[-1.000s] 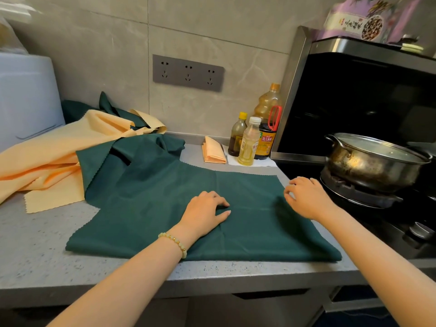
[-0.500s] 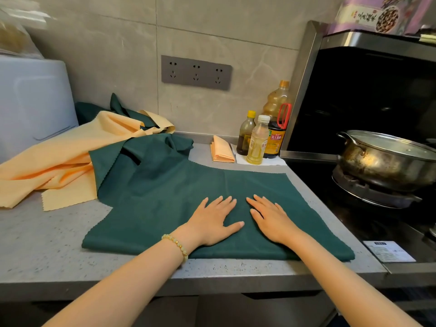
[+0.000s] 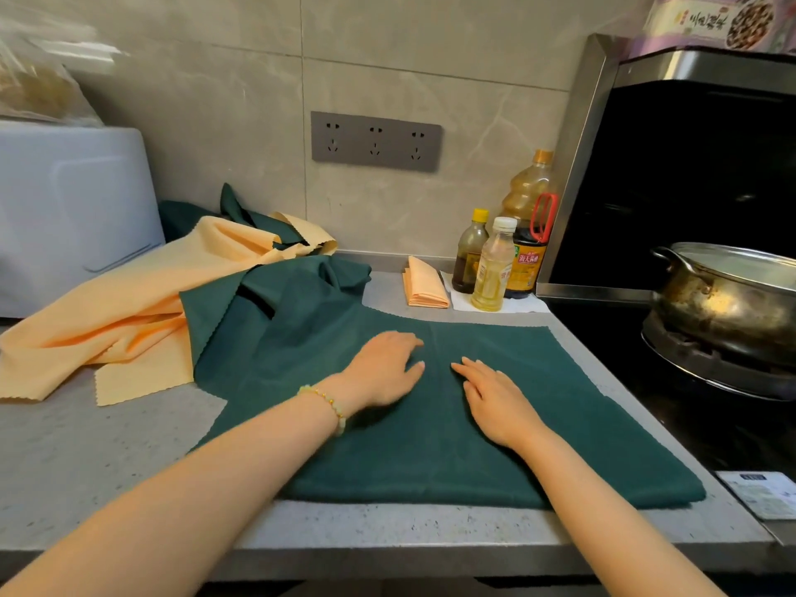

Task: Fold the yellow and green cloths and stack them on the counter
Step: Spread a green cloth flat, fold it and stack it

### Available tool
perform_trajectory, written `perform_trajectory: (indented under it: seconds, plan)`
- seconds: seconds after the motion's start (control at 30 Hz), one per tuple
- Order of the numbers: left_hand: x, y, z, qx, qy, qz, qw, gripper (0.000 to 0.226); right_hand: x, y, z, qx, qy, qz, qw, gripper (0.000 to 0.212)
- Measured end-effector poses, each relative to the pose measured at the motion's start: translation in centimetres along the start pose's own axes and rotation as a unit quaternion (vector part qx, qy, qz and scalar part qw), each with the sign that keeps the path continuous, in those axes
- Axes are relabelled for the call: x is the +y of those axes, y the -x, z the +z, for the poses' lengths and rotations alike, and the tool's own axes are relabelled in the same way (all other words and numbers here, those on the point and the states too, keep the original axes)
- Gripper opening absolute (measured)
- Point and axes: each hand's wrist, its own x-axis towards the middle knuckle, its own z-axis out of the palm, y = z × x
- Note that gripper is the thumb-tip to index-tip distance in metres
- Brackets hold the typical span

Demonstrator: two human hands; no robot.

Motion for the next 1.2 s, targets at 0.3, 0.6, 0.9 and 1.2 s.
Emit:
perform_trajectory:
  seconds: [0.3,0.6,0.9,1.2]
  plan:
    - [-4.3,-7.6,0.1,-0.038,-0.255,-0.023,0.966,0.051,-0.1,0.1,0.3,0.016,-0.001,-0.001,1.0,0.044]
    - [-5.2,-10.8,-0.2,0.044,-0.273,-0.021,0.961,0.035,0.2,-0.1,0.1,0.023,-0.007,-0.005,1.0,0.043]
    - [-1.4,-3.0,-4.1,0.172,-0.224,0.199,0.939,0.017,-0.8,1.0,-1.9,0.258,-0.017,-0.05,0.965,0.081]
    - [1.9,10.1,-2.9,0.196,-0.263,0.354,0.876,0.022,-0.6,7.4,-6.4,0.24,0.216,-0.224,0.919,0.059]
